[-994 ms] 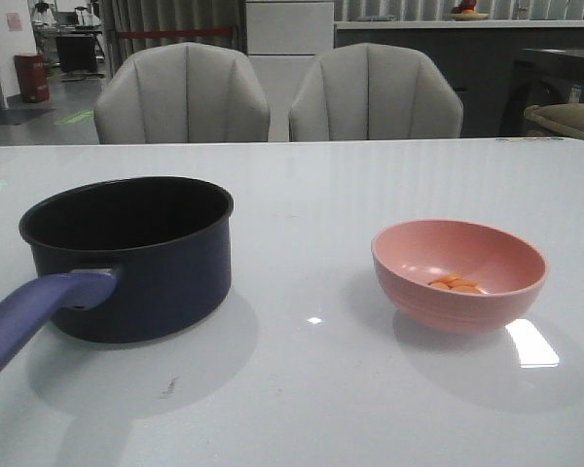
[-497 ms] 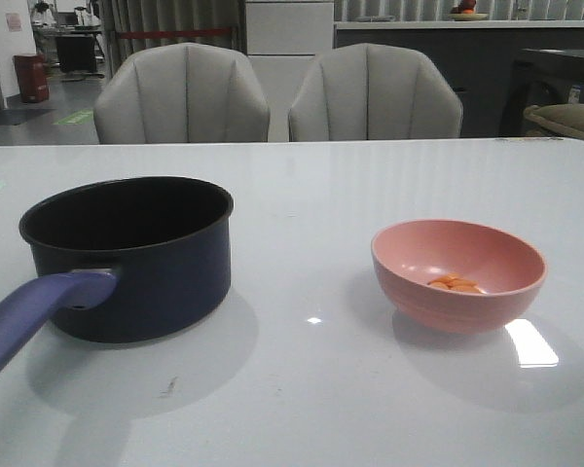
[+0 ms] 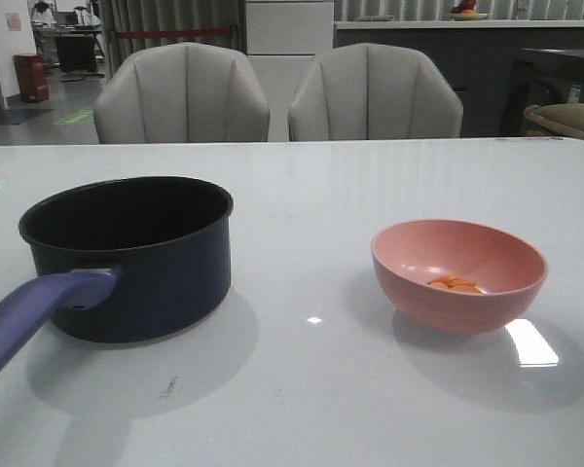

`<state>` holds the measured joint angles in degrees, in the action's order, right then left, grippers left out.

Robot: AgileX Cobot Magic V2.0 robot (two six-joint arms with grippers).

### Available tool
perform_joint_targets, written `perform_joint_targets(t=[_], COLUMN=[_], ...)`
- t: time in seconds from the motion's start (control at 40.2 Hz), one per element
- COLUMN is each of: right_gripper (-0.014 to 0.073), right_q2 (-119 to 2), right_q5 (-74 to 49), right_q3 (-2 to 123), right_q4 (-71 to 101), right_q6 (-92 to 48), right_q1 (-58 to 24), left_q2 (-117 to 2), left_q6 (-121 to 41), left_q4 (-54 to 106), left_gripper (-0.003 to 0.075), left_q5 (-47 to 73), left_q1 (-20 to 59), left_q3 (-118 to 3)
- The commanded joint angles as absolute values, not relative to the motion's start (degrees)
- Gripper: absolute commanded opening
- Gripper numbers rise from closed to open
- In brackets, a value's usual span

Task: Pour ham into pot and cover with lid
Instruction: 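Set the glass lid on the table beside the saucepan, release, then grasp the rim of the pink bowl with the right gripper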

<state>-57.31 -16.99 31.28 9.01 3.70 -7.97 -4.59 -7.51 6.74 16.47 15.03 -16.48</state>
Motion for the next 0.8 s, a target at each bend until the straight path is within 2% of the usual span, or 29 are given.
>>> perform_joint_targets(t=[0.0,0.298,0.597,0.671,0.771], right_gripper=[0.0465,0.0463,0.0461,0.0431,0.0304], right_q2=[-63.7,-82.2,-92.2,-94.6,-96.7], right_q5=[-15.7,-20.0,-22.4,-22.6,-22.6], right_q3=[37.6,49.2,55.7,56.5,57.1], right_q4=[9.5,10.5,12.5,12.9,12.9], right_q6=[3.8,3.8,3.8,3.8,3.8], right_q1=[-9.6,-10.2,-10.2,-10.2,-10.2], left_q2=[-5.2,-5.2,-5.2,-5.2,-5.2], left_q6=[-7.2,-7.2,-7.2,-7.2,-7.2], left_q4=[7.3,7.3,7.3,7.3,7.3], left_gripper=[0.0606,0.0606,0.0606,0.0606,0.0606], left_q5=[12.0,12.0,12.0,12.0,12.0], left_q1=[15.4,15.4,15.4,15.4,15.4], left_q3=[-18.0,-18.0,-18.0,-18.0,-18.0])
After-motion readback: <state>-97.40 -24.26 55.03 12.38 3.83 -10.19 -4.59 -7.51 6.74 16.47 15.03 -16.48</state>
